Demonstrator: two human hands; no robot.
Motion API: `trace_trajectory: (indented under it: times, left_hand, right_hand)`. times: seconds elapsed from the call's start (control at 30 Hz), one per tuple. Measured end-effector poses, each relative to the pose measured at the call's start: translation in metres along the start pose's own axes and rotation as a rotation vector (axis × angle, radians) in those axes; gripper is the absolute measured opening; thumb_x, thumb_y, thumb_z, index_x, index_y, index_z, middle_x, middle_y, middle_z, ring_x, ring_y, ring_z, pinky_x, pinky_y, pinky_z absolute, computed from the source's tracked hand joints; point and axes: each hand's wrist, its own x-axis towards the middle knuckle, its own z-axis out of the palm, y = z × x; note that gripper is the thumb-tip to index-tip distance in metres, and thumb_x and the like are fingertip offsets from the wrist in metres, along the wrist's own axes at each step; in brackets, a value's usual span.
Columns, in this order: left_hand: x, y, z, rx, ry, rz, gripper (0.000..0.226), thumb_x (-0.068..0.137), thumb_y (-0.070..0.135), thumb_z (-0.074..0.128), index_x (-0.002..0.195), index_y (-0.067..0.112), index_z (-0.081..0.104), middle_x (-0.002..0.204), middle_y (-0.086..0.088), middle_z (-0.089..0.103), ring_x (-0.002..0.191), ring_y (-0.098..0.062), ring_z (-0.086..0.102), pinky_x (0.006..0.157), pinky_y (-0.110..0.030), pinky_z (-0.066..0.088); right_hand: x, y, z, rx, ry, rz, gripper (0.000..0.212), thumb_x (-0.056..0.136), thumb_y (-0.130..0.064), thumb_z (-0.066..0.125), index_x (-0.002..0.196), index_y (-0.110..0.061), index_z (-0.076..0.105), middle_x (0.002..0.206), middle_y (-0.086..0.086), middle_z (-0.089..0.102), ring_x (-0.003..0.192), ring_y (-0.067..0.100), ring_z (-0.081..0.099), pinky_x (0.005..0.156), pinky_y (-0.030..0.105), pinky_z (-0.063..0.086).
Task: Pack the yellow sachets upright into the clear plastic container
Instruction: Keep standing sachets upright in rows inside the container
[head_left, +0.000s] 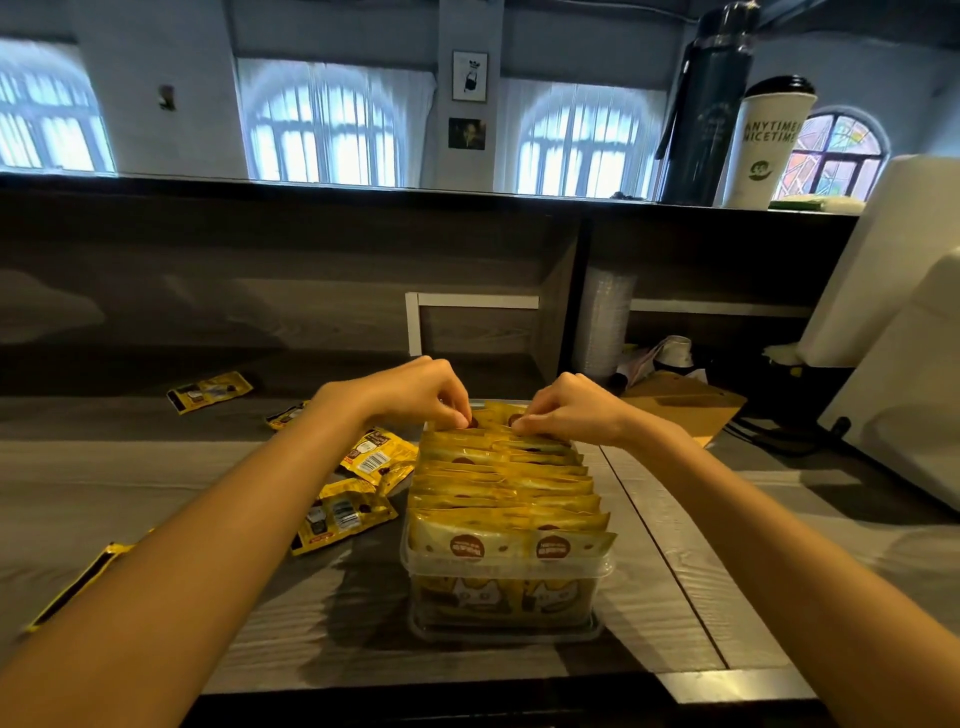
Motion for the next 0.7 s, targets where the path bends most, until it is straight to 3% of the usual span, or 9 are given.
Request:
trace_trajectory:
  times: [0.13, 0.33, 0.47, 0.57, 0.7]
  left_hand:
    - [-0.001, 0.0, -0.002, -0.006, -0.012, 0.005, 0.022, 0.087, 0.02, 0.061, 0.105, 0.012, 0.07, 0.093, 0.007, 0.061, 0.084, -0.005, 0.056, 0.078, -0.019, 0.048]
    - [-0.004, 0.005, -0.008, -0.025, -0.08, -0.005, 0.024, 0.089, 0.017, 0.059, 0.109, 0.008, 0.068, 0.101, 0.001, 0.065, 0.082, -0.002, 0.056, 0.07, -0.011, 0.045]
    - [-0.002, 0.004, -0.009, -0.003, -0.074, -0.016, 0.025, 0.091, 0.011, 0.055, 0.114, 0.008, 0.065, 0.109, -0.002, 0.062, 0.094, -0.007, 0.055, 0.082, -0.017, 0.045]
    - [-0.003, 0.003, -0.003, 0.033, -0.051, -0.013, 0.022, 0.092, 0.008, 0.052, 0.112, 0.011, 0.061, 0.107, 0.001, 0.054, 0.104, -0.013, 0.052, 0.081, -0.02, 0.043]
    - [-0.006, 0.001, 0.005, -0.012, 0.089, -0.019, 0.016, 0.094, 0.008, 0.048, 0.105, 0.013, 0.058, 0.105, -0.001, 0.054, 0.101, -0.012, 0.045, 0.073, -0.02, 0.04]
  right_hand:
    - [-0.003, 0.0, -0.01, -0.02, -0.057, -0.052, 0.028, 0.088, -0.017, 0.06, 0.11, -0.001, 0.067, 0.104, 0.01, 0.068, 0.09, 0.011, 0.059, 0.084, 0.021, 0.048]
    - [-0.001, -0.002, -0.009, -0.106, -0.082, -0.106, 0.024, 0.091, -0.007, 0.054, 0.111, -0.003, 0.066, 0.11, 0.012, 0.066, 0.094, 0.013, 0.057, 0.085, 0.02, 0.045]
    - [0.001, 0.004, -0.004, -0.125, -0.022, -0.119, 0.023, 0.091, -0.006, 0.054, 0.109, -0.004, 0.067, 0.11, 0.013, 0.066, 0.094, 0.012, 0.057, 0.087, 0.022, 0.046]
    - [0.001, 0.007, 0.002, -0.115, 0.046, -0.125, 0.024, 0.09, -0.005, 0.055, 0.112, -0.005, 0.065, 0.112, 0.012, 0.064, 0.1, 0.017, 0.059, 0.087, 0.024, 0.048]
    - [-0.001, 0.009, -0.002, 0.061, 0.073, -0.081, 0.032, 0.087, 0.002, 0.057, 0.107, -0.016, 0.042, 0.087, 0.002, 0.058, 0.088, 0.02, 0.061, 0.072, 0.026, 0.053]
